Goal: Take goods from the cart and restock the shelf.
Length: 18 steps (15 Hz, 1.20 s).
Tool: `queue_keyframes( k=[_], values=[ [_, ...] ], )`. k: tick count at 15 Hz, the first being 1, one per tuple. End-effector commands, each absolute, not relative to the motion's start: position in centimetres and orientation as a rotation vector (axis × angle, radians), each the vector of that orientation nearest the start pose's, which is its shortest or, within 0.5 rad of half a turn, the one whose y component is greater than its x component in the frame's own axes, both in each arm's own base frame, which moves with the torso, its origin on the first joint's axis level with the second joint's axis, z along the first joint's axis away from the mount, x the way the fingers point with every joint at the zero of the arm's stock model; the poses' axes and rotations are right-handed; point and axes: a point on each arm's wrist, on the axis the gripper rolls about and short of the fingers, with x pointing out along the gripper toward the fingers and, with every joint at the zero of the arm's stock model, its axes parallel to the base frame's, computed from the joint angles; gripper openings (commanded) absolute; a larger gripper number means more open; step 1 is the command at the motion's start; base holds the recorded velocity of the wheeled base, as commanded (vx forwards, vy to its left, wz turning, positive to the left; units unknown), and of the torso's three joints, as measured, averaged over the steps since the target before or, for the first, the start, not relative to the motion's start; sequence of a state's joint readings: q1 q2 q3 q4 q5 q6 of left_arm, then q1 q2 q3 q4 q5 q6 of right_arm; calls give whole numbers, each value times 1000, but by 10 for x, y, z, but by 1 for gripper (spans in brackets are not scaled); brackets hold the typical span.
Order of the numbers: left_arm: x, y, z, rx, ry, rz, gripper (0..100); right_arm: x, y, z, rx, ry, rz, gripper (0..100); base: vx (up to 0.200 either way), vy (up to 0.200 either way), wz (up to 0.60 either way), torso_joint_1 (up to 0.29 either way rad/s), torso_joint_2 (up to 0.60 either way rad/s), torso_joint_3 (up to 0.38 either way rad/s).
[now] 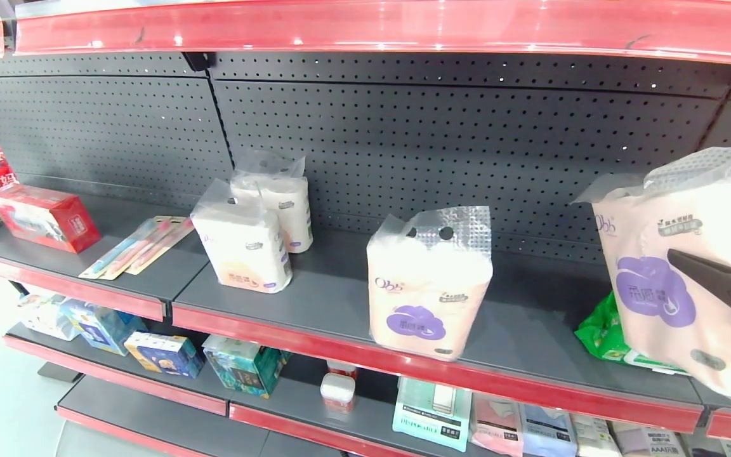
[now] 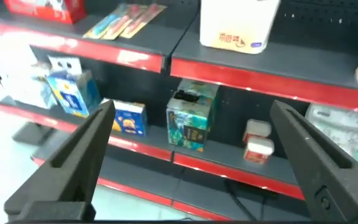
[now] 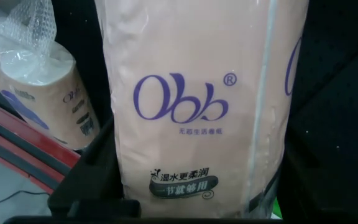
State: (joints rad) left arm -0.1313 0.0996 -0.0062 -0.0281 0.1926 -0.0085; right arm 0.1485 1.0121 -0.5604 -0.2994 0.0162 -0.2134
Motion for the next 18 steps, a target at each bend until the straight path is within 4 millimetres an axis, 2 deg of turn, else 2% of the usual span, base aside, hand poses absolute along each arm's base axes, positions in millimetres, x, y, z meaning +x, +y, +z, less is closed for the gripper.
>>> queue_keyframes(
  k=[1,3,5,8,10,12,15,18],
  values=[
    [-14,6,83,22,81,81,100,131,20,231,-225,134,184,0,0,0,0,0,0,0],
    [-11,6,83,4,120,197,100,131,20,231,-225,133,184,0,0,0,0,0,0,0],
    [-11,5,83,7,122,226,100,131,20,231,-225,132,181,0,0,0,0,0,0,0],
    [-23,4,79,-39,-41,177,100,131,20,231,-222,132,181,0,0,0,0,0,0,0],
    [-23,4,80,-87,-47,168,100,133,20,232,-222,134,181,0,0,0,0,0,0,0],
    [-23,1,78,-51,-24,27,100,134,20,232,-222,132,181,0,0,0,0,0,0,0],
    [-23,0,75,41,0,3,100,134,20,230,-222,140,179,0,0,0,0,0,0,0],
    [-23,1,76,-51,-2,34,100,140,22,229,-224,155,185,0,0,0,0,0,0,0]
  ],
)
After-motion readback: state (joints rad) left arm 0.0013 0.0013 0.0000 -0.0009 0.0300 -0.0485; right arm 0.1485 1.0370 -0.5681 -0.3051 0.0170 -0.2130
